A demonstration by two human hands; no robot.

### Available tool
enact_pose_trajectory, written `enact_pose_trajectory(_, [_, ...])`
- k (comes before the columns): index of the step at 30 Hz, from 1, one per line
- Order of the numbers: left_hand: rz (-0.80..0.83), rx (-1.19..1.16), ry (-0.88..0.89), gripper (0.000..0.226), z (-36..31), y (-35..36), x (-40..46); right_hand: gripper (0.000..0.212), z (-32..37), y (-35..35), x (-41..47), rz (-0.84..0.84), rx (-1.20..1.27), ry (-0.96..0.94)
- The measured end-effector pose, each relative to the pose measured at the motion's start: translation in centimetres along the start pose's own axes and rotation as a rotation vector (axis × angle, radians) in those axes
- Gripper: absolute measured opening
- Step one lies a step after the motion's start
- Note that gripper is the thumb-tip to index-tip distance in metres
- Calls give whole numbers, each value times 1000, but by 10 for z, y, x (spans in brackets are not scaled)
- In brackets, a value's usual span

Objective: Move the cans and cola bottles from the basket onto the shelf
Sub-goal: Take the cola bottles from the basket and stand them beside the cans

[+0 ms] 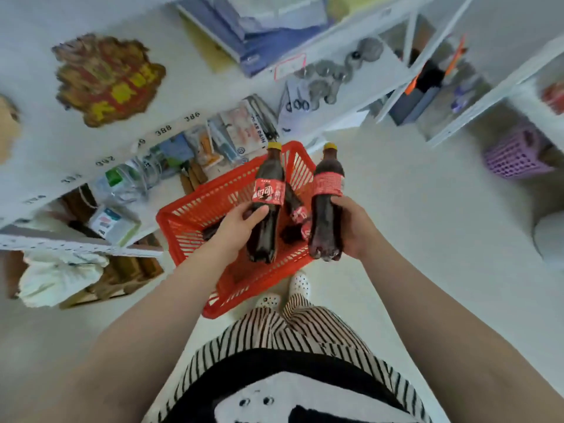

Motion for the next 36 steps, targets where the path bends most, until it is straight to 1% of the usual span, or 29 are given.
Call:
enact_pose_trajectory(2, [55,-47,58,29,-23,11,-5,38,14,1,-25,-4,2,-116])
enact_pose_trajectory(3, [84,-68,87,27,-34,19,-9,35,21,1,-38,-23,-11,-173])
enact_pose_trajectory(4, [117,-77,112,24,-44,28,-12,38,27,-2,-52,-61,-30,-223])
enact_pose_trajectory(6, [185,-98,148,21,-61,50,-18,52,37,-11,-78,-144,-45,-295])
enact_pose_trajectory(7, [218,-110,157,22,-69,63,-21,55,39,-16,-91,-174,-30,-318])
enact_pose_trajectory(9, [268,-144,141,23,-80,89,-27,46,41,-30,-115,-200,71,-343])
enact_pose_trajectory(11, [294,-167,100,22,-87,115,-34,34,40,-48,-137,-186,225,-367])
enact_pose_trajectory(12, [316,-171,87,22,-91,130,-39,32,42,-59,-148,-179,283,-390])
enact_pose_trajectory(14, [364,-167,80,26,-98,161,-46,32,45,-86,-173,-199,323,-440])
enact_pose_trajectory(16, [405,-144,68,28,-103,195,-54,34,46,-117,-199,-251,296,-477])
enact_pose_trajectory(19, [465,-86,59,28,-110,256,-66,44,42,-160,-235,-281,234,-462])
enact_pose_trajectory(21, [508,-35,65,31,-111,304,-73,56,40,-193,-259,-283,244,-463])
enact_pose_trajectory(23, [531,5,65,31,-109,355,-83,61,42,-234,-289,-313,275,-495])
enact_pose_trajectory(26, [533,56,2,39,-96,434,-101,52,41,-298,-339,-357,379,-515])
enact_pose_trajectory(28, [537,78,-50,36,-88,487,-115,43,39,-342,-375,-416,418,-522])
enact_pose_trajectory(30, [532,72,-109,36,-83,534,-128,35,41,-379,-411,-433,427,-548])
enact_pose_trajectory(33, [564,41,-137,41,-84,600,-145,37,50,-424,-453,-389,438,-599])
enact_pose_trajectory(36, [624,81,-107,33,-94,658,-159,41,57,-461,-481,-437,387,-586])
Point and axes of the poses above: each hand's wrist, its own x-axis towards the middle knuckle, its own y-axis out of the palm, z = x × y, the point moved 8 cm from there along x, towards the middle knuckle, and after that the axes turned 4 degrees about z, right-handed, at the moved point
